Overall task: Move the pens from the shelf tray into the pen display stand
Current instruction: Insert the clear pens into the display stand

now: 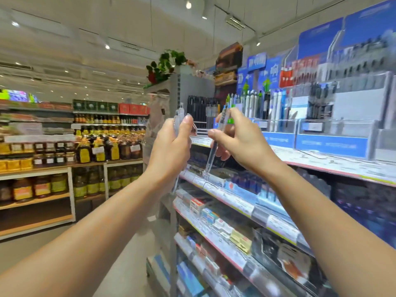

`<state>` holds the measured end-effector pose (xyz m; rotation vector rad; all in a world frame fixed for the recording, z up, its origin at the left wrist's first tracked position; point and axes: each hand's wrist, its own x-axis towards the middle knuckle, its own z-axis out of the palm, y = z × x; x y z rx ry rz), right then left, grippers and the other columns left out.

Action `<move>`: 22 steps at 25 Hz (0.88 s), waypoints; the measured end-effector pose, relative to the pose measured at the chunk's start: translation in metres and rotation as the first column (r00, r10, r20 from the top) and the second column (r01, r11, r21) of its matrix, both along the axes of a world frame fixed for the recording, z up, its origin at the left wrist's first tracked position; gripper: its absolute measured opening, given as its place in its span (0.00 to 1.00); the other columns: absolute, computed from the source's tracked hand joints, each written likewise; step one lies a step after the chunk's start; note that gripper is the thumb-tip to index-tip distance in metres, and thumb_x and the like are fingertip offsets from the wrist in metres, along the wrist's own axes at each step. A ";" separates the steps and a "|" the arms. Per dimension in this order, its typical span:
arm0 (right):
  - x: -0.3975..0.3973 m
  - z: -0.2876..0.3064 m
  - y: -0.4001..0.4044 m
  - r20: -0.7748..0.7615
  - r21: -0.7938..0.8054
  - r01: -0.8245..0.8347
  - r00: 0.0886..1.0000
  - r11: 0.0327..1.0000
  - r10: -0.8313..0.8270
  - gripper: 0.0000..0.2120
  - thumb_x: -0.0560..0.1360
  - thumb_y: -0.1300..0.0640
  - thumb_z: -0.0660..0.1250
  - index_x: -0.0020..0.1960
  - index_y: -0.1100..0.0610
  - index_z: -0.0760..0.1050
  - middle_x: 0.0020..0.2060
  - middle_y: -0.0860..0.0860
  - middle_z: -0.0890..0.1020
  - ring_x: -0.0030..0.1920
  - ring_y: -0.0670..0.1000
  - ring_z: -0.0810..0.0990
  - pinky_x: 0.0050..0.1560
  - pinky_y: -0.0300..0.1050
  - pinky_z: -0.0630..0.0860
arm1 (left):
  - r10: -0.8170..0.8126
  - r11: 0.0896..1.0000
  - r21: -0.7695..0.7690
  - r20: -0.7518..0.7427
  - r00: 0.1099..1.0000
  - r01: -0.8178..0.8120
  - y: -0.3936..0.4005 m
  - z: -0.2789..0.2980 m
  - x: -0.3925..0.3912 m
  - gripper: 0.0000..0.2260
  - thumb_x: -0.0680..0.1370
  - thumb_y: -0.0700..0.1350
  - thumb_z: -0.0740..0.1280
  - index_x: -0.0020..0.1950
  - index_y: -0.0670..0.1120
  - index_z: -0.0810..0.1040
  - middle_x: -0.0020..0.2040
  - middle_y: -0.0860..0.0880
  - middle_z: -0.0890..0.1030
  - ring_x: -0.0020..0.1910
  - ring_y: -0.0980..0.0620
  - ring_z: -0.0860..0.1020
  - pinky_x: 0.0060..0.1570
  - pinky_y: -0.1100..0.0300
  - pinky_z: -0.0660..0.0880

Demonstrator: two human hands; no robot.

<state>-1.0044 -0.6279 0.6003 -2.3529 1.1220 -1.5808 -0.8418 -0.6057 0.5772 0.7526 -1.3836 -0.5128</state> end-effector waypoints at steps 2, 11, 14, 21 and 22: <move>0.012 0.006 -0.046 0.059 0.016 -0.028 0.998 0.999 0.027 0.10 0.81 0.55 0.66 0.53 0.59 0.68 0.31 0.52 0.82 0.25 0.50 0.82 0.25 0.42 0.77 | 0.013 1.000 -0.008 0.009 1.000 -0.013 -0.042 0.006 0.010 0.11 0.85 0.53 0.59 0.49 0.47 0.70 0.31 0.52 0.67 0.24 0.57 0.63 0.24 0.62 0.60; 0.075 0.008 -0.237 0.024 0.086 0.018 1.000 0.996 -0.020 0.09 0.84 0.52 0.59 0.52 0.58 0.68 0.32 0.59 0.83 0.26 0.54 0.82 0.30 0.48 0.80 | 0.123 0.992 -0.010 0.110 0.986 -0.123 -0.240 0.014 0.062 0.14 0.86 0.53 0.55 0.51 0.43 0.71 0.35 0.49 0.73 0.27 0.52 0.70 0.31 0.56 0.68; 0.089 0.008 -0.283 -0.031 0.046 0.126 0.992 0.991 -0.124 0.09 0.83 0.51 0.60 0.51 0.57 0.69 0.30 0.54 0.82 0.24 0.47 0.80 0.30 0.43 0.77 | 0.079 0.997 -0.026 0.103 0.992 -0.077 -0.302 0.010 0.080 0.16 0.85 0.56 0.56 0.53 0.45 0.75 0.33 0.55 0.75 0.27 0.56 0.71 0.30 0.57 0.67; 0.115 0.013 -0.361 -0.030 -0.057 0.447 0.893 0.893 -0.449 0.11 0.82 0.47 0.62 0.49 0.55 0.71 0.28 0.48 0.76 0.30 0.44 0.76 0.39 0.52 0.76 | -0.271 0.958 -0.060 0.123 0.955 0.280 -0.441 0.007 0.114 0.18 0.80 0.65 0.60 0.46 0.53 0.77 0.31 0.58 0.71 0.27 0.59 0.68 0.30 0.60 0.64; 0.118 0.016 -0.368 -0.024 -0.057 0.489 0.871 0.871 -0.491 0.11 0.82 0.48 0.62 0.49 0.55 0.71 0.28 0.48 0.76 0.30 0.44 0.76 0.39 0.51 0.75 | -0.318 0.942 -0.056 0.160 0.935 0.330 -0.453 0.009 0.117 0.14 0.80 0.65 0.61 0.41 0.59 0.76 0.30 0.62 0.72 0.28 0.61 0.69 0.30 0.62 0.66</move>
